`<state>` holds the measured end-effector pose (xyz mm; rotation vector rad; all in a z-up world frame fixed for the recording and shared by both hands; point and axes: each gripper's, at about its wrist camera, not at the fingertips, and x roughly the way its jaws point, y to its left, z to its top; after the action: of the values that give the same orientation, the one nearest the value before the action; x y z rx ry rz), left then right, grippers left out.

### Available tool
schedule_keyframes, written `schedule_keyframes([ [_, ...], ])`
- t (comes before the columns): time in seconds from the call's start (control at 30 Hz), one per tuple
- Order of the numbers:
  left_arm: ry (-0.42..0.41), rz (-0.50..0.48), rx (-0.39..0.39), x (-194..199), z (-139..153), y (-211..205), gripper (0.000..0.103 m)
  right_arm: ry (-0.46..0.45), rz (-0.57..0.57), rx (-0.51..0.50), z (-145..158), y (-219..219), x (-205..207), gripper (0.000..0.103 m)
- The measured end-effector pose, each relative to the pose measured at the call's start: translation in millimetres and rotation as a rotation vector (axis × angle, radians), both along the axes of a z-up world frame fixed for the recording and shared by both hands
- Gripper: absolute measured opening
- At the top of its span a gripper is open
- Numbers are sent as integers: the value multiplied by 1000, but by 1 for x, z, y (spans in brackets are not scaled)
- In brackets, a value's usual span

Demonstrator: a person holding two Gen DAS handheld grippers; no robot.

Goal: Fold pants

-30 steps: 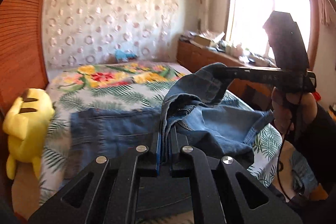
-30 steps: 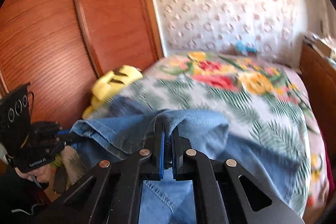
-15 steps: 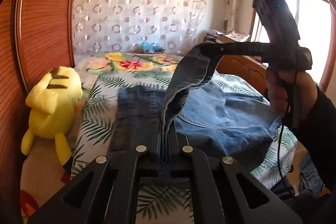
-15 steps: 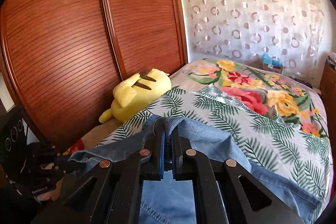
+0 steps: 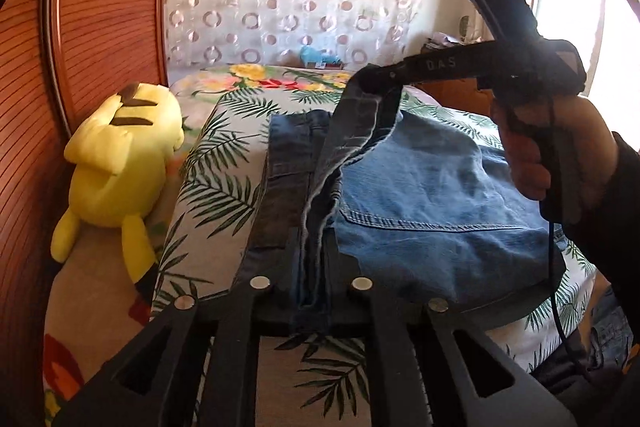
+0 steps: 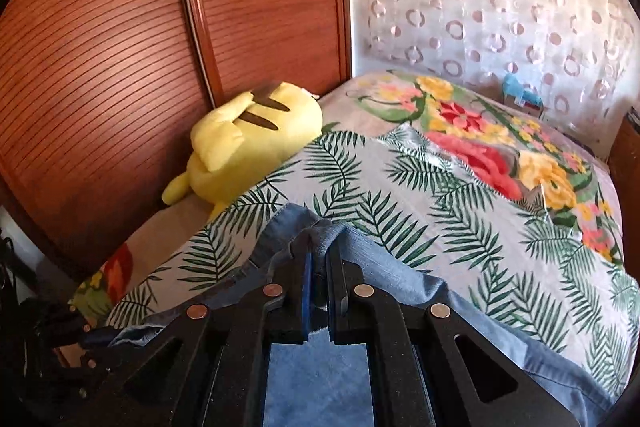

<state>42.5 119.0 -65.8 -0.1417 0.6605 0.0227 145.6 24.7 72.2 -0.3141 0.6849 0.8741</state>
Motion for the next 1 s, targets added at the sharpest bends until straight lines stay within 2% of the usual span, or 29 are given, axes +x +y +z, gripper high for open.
schedule_keyframes([
  [0.1,-10,5,0,-4,1,-1,29,-28,-2,-15,2,2,-2,16],
  [0.17,-18,6,-8,-4,2,0,43,-35,-12,-5,6,-3,-3,33],
  [0.2,-20,5,-13,-5,3,0,45,-37,-15,7,8,-5,-3,47],
  [0.23,-21,6,-14,-4,3,0,46,-42,-18,21,7,-8,-3,52],
  [0.47,-37,9,4,-3,7,-2,46,-84,-51,60,10,-61,-16,53],
  [0.67,-23,7,4,4,0,-6,46,-99,-125,30,-10,-129,-30,53],
  [0.87,12,10,21,11,-9,-13,46,-69,-162,8,-30,-178,-53,53],
  [1.0,30,18,36,11,-15,-14,46,-44,-180,-11,-42,-191,-72,53],
])
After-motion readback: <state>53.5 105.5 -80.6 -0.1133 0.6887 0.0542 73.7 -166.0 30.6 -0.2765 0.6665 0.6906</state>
